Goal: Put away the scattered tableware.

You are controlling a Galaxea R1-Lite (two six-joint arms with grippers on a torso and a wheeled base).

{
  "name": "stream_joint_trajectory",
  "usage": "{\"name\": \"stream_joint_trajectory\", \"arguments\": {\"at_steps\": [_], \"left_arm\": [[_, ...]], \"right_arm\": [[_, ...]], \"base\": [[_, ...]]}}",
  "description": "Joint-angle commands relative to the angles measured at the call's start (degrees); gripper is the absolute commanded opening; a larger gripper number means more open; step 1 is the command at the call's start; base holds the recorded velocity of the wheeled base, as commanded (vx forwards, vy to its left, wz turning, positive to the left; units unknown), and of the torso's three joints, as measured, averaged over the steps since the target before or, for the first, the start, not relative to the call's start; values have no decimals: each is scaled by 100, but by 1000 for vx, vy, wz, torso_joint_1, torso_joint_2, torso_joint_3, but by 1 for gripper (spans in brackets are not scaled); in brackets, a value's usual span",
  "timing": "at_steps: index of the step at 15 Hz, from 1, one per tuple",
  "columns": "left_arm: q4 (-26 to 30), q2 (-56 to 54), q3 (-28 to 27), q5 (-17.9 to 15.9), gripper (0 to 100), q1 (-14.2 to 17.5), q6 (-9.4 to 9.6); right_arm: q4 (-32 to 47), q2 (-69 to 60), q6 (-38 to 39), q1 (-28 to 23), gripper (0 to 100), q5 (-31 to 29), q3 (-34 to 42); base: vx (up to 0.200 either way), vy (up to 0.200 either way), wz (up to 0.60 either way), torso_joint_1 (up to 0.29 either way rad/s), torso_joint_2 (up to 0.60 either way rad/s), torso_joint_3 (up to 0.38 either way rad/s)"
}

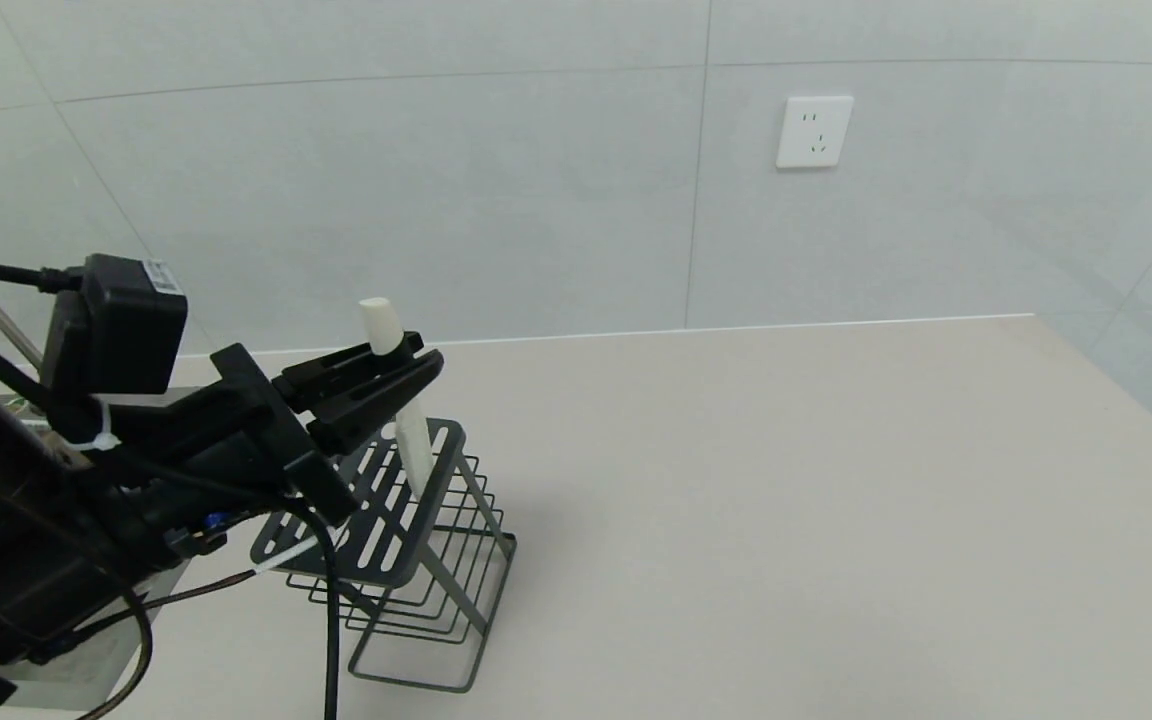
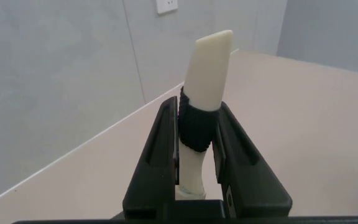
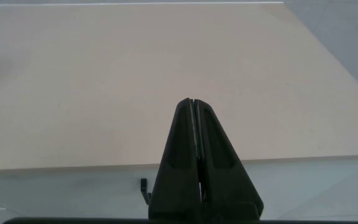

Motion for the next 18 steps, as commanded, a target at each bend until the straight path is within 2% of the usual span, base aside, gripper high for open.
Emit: {"name": "stream_joint_trajectory", "arguments": {"at_steps": [1,3,7,18], "left_arm": [[-2,29,122,-1,0,-6,-3],[-54,117,122,-1,0,-6,6],[-538,495,148,-1,0,12,-38],[-582,750,166,-1,0,21,-30]], "right_arm": [[-1,7,-2,1,0,1,0],[-1,7,-2,1,0,1,0],[-1,7,-2,1,0,1,0],[-1,7,-2,1,0,9,0]], "base": [[0,0,0,0,0,0],[0,0,0,0,0,0],[0,0,0,0,0,0],[0,0,0,0,0,0]]}}
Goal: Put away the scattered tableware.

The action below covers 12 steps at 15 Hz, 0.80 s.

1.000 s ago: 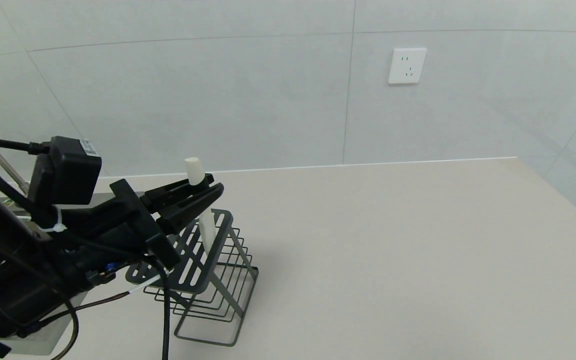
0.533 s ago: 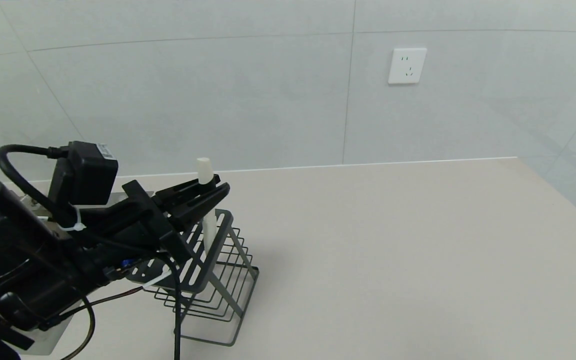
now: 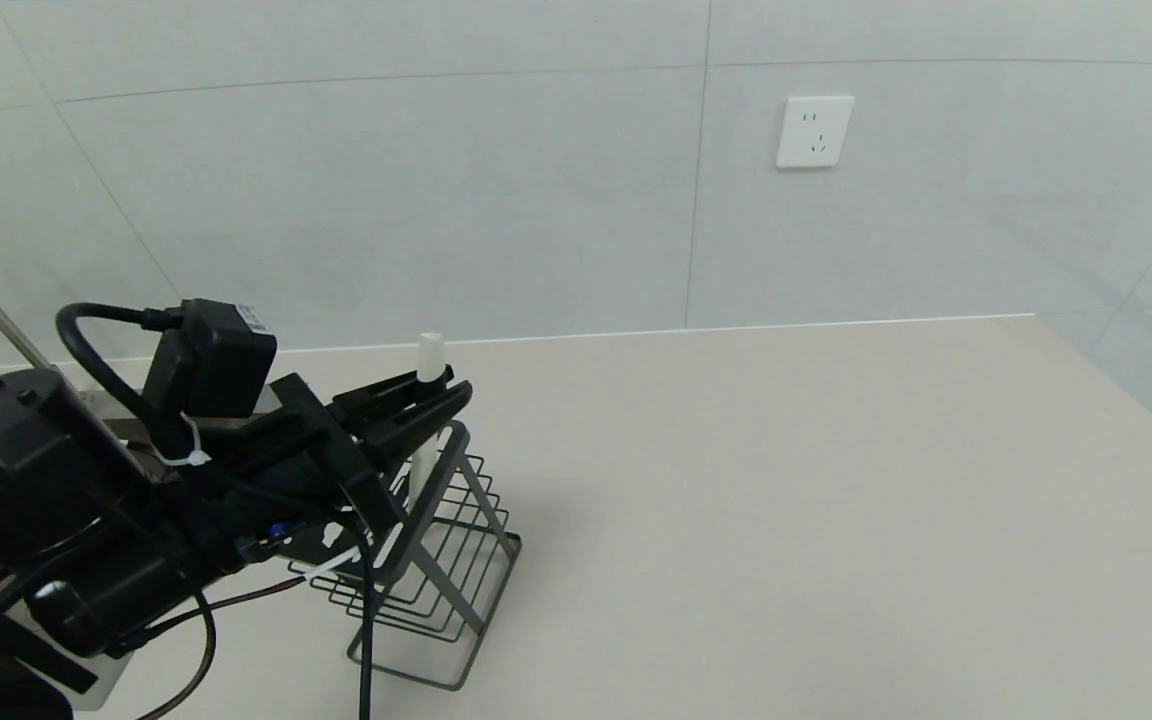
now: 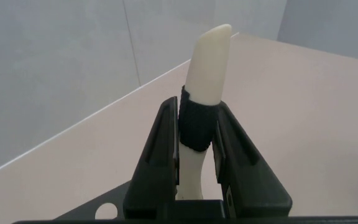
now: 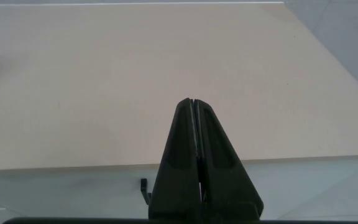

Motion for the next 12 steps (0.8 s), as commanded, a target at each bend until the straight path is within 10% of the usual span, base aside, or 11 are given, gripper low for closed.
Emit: {"name": "stream_joint_trajectory", "arguments": {"at_steps": [1,12], "left_arm": [[1,36,10,-1,0,14,2],[-236,151,361,-1,0,40,-7]], "right_arm": [[1,7,-2,1,0,-2,0],[1,7,7,1,0,-2,0]], "base": [[0,0,0,0,0,0],[0,0,0,0,0,0]]}}
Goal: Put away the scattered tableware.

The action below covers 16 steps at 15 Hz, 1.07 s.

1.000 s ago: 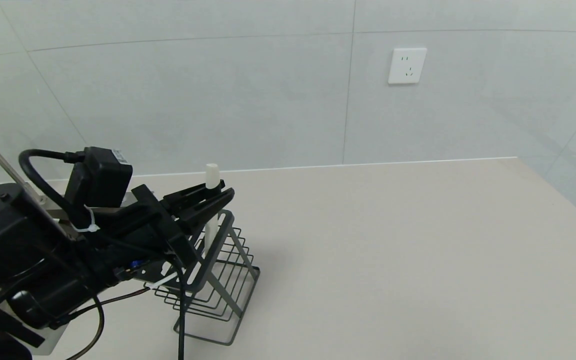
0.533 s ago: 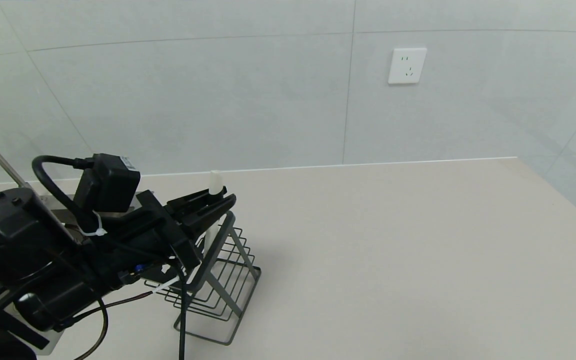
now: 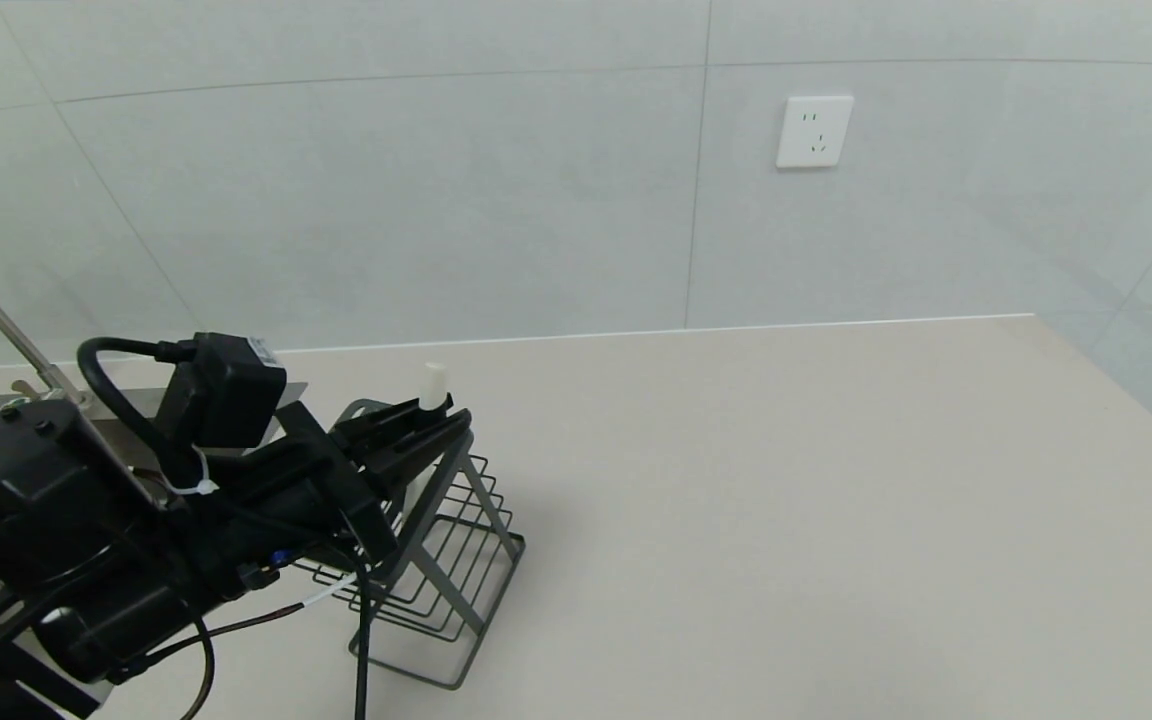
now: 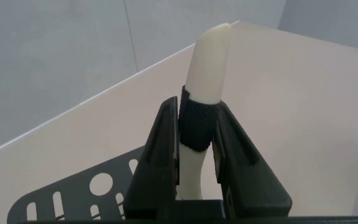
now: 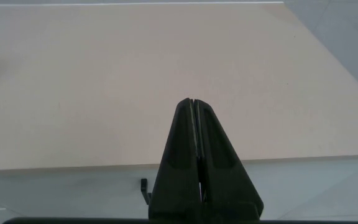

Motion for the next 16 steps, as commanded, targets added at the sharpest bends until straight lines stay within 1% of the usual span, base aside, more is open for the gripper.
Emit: {"name": "stream_joint_trajectory", "arguments": {"at_steps": [1,8,9,12,16], "left_arm": [[0,59,3,-1,0,1,-1],[-9,41,12,-1,0,19,-1],[-9,32,29,-1,100,19,-9],[-17,15,47,-1,100,19,-1],[-202,-20,109,-1,100,10,-9]], "right_arm": [[-1,7,-1,1,0,-2,0],[-1,7,-1,1,0,-2,0],[-1,7,-1,1,0,-2,0],[-1,7,-1,1,0,-2,0],[-1,7,-1,1,0,-2,0]], "base": [[0,0,0,0,0,0],[0,0,0,0,0,0],[0,0,0,0,0,0],[0,0,0,0,0,0],[0,0,0,0,0,0]]}}
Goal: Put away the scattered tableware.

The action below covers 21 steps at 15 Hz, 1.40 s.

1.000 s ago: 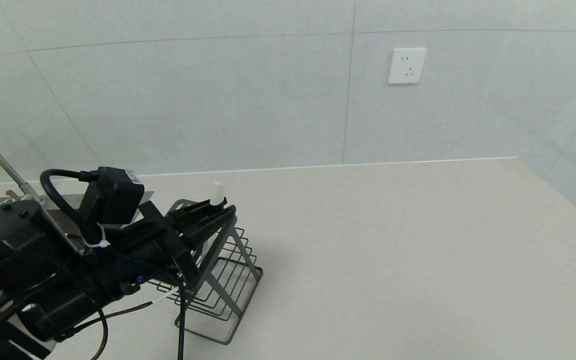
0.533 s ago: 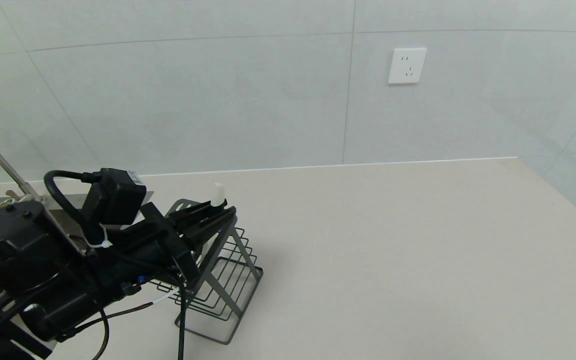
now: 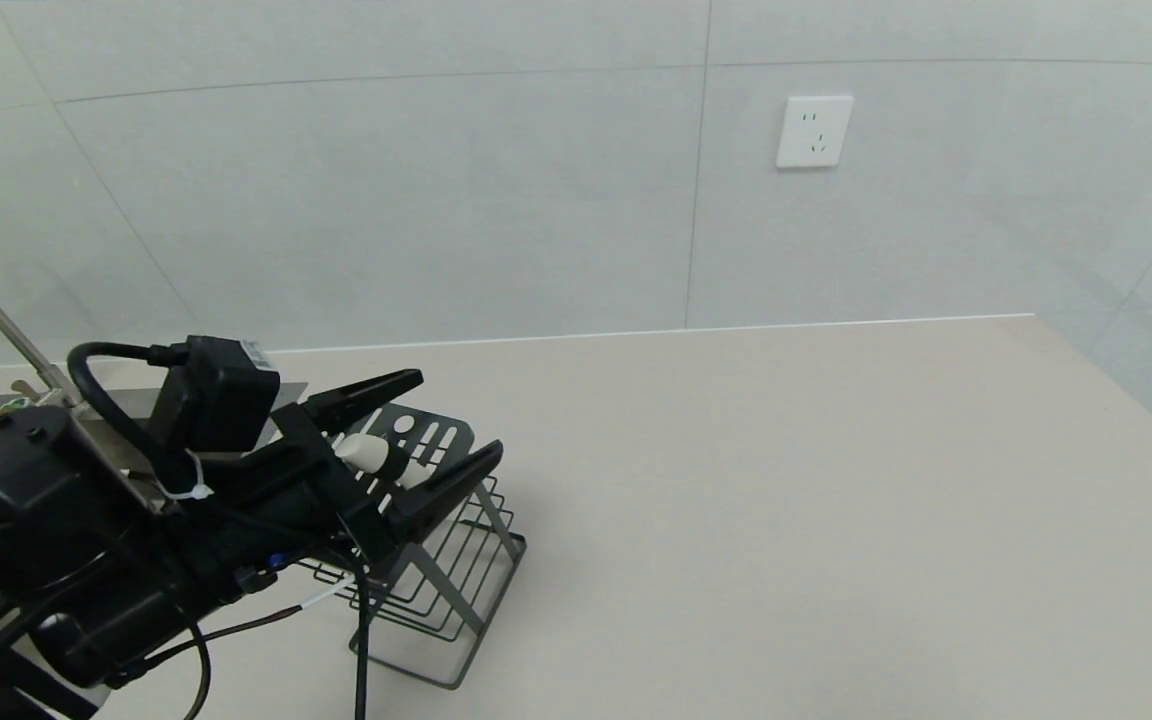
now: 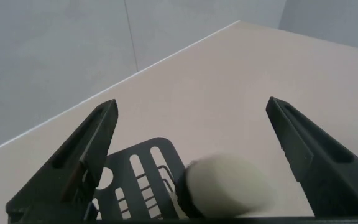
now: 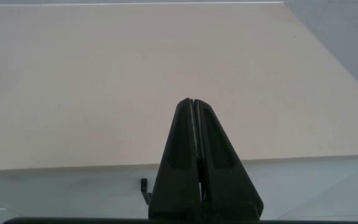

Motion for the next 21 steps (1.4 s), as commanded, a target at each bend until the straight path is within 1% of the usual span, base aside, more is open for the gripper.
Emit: {"name": "stream_joint_trajectory", "arguments": {"at_steps": [1,4,5,6,7,8,9,10,11,12,13,14,15,16,17,18,19,20,21], "left_arm": [[-46,-90,63,2,100,3,-1],[-81,-1022,503,2,100,3,-10],[-81,-1198,573,11,100,12,-10],[-55,-1646,749,11,100,108,-18],[-46,-2358,1101,11,100,345,-27],[7,-2815,1505,11,100,530,-80],[218,-3413,1821,19,100,767,-150],[411,-3685,1821,37,100,873,-159],[1141,-4757,1821,55,100,1137,-150],[1949,-5373,1821,46,100,1260,-54],[2767,-6014,1821,55,100,1427,87],[3654,-6700,1821,55,100,1673,131],[4753,-7500,1821,63,100,1980,131],[5975,-8343,1821,63,100,2174,105],[7223,-8906,1821,151,100,2209,201],[7829,-9055,1804,608,100,1998,368],[7856,-9178,1804,1487,100,1989,421],[7794,-9178,1821,2129,100,1989,359],[7820,-9178,1821,2480,100,1989,192]], "right_arm": [[-1,7,-1,1,0,1,0],[-1,7,104,1,0,1,0],[-1,7,113,1,0,1,0],[-1,7,122,1,0,1,0],[-1,7,122,1,0,1,0],[-1,7,122,1,0,1,0],[-10,7,139,1,0,1,0],[-10,7,157,-8,0,1,0],[-10,7,166,-8,0,1,0],[-10,7,166,1,0,1,0],[-10,7,192,-8,0,1,0],[-10,7,227,-8,0,-8,0],[-10,7,236,-8,0,-8,0],[-19,7,253,-8,0,-35,0],[-19,7,253,-8,0,-35,0],[-19,7,253,-8,0,-52,0],[-19,7,315,-8,0,-184,0],[-27,7,368,-8,0,-333,0],[-27,7,368,-8,0,-430,0]], "base": [[0,0,0,0,0,0],[0,0,0,0,0,0],[0,0,0,0,0,0],[0,0,0,0,0,0],[0,0,0,0,0,0],[0,0,0,0,0,0],[0,0,0,0,0,0],[0,0,0,0,0,0],[0,0,0,0,0,0],[0,0,0,0,0,0],[0,0,0,0,0,0],[0,0,0,0,0,0],[0,0,0,0,0,0],[0,0,0,0,0,0],[0,0,0,0,0,0],[0,0,0,0,0,0],[0,0,0,0,0,0],[0,0,0,0,0,0],[0,0,0,0,0,0]]}}
